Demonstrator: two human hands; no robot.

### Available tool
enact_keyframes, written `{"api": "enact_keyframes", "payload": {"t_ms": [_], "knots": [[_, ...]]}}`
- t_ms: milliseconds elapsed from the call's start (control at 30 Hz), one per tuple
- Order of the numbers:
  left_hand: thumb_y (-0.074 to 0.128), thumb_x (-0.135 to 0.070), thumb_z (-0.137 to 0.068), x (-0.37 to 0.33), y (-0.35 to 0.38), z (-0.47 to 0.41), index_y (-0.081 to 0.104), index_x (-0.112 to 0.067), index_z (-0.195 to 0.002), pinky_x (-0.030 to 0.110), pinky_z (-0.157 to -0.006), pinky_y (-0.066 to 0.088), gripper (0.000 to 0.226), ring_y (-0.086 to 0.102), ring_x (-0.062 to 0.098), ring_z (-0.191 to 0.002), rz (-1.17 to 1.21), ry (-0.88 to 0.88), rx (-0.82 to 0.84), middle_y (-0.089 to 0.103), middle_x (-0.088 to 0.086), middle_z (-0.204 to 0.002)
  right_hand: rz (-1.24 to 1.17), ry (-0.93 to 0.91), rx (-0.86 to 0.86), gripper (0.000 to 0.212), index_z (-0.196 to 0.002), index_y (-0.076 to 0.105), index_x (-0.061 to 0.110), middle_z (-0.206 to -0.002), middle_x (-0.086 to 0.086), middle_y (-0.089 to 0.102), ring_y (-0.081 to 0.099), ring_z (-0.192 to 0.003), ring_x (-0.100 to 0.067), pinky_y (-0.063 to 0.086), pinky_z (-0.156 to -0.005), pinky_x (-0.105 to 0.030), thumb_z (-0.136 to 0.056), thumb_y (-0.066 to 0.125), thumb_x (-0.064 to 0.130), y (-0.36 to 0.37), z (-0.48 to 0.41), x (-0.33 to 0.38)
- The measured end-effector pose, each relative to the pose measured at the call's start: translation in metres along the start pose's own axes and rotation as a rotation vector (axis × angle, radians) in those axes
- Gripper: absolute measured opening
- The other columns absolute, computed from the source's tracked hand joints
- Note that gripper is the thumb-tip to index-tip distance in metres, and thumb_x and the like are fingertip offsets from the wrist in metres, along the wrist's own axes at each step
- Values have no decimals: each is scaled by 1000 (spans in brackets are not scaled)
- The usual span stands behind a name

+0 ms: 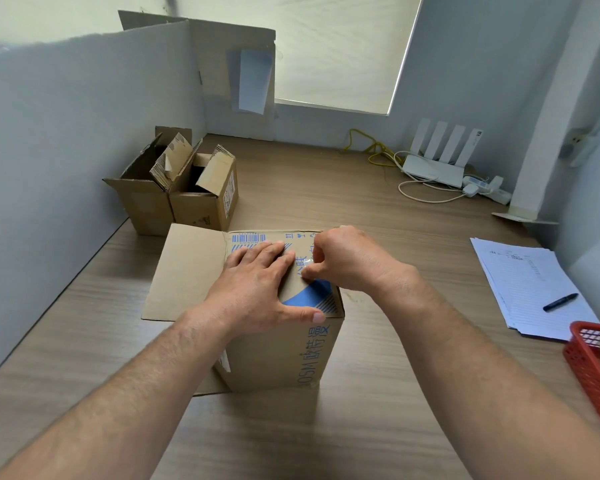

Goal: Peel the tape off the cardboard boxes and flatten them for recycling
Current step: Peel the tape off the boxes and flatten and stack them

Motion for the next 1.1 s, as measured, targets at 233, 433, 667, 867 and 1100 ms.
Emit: {"api": "enact_keyframes", "payload": {"t_ms": [233, 433, 667, 867, 1100], "knots": [[9, -101, -42, -2, 0, 0, 10, -27, -154, 36, -119, -4, 135, -4, 10, -148, -5, -9, 17, 3, -7, -162, -3, 19, 67, 31, -96, 66, 13, -95, -8, 67, 60, -93, -26, 47, -74, -31, -84, 67, 42, 2, -7, -1], [9, -98, -41, -2, 1, 2, 11, -27, -154, 36, -120, -2, 133, -3, 10, -148, -1, -14, 3, 5, -6, -162, 51, -7, 26, 21, -100, 63, 12, -101, -9, 66, 59, -96, -27, 45, -76, -31, -89, 59, 29, 4, -6, 0], [0, -103, -33, -2, 1, 2, 11, -27, -154, 36, -120, -2, 144, -3, 11, -148, -10, -11, 7, 5, -6, -162, 40, -21, 27, 32, -98, 64, 13, -94, -6, 64, 58, -91, -25, 43, -72, -30, -86, 63, 42, 3, -4, 1], [10, -103, -41, -2, 0, 3, 10, -27, -154, 35, -120, -2, 137, -3, 11, -148, -12, -19, 16, 3, -7, -162, 196, -99, -83, 22, -105, 62, 17, -108, -4, 63, 57, -102, -26, 36, -72, -30, -93, 52, 33, 2, 2, 8], [-1, -104, -29, -1, 1, 0, 10, -28, -154, 36, -120, -2, 147, -3, 11, -148, 6, -19, 9, 5, -7, -162, 308, -170, -74, 20, -107, 58, 15, -112, -6, 60, 57, -104, -27, 33, -73, -32, -94, 46, 24, 7, 5, 20]]}}
Point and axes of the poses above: each hand's wrist, its own z-axis away from the middle knuckle, its own y-axis out of the palm, x = y × z, the point moved 2 cm from there along -z, towards the middle knuckle
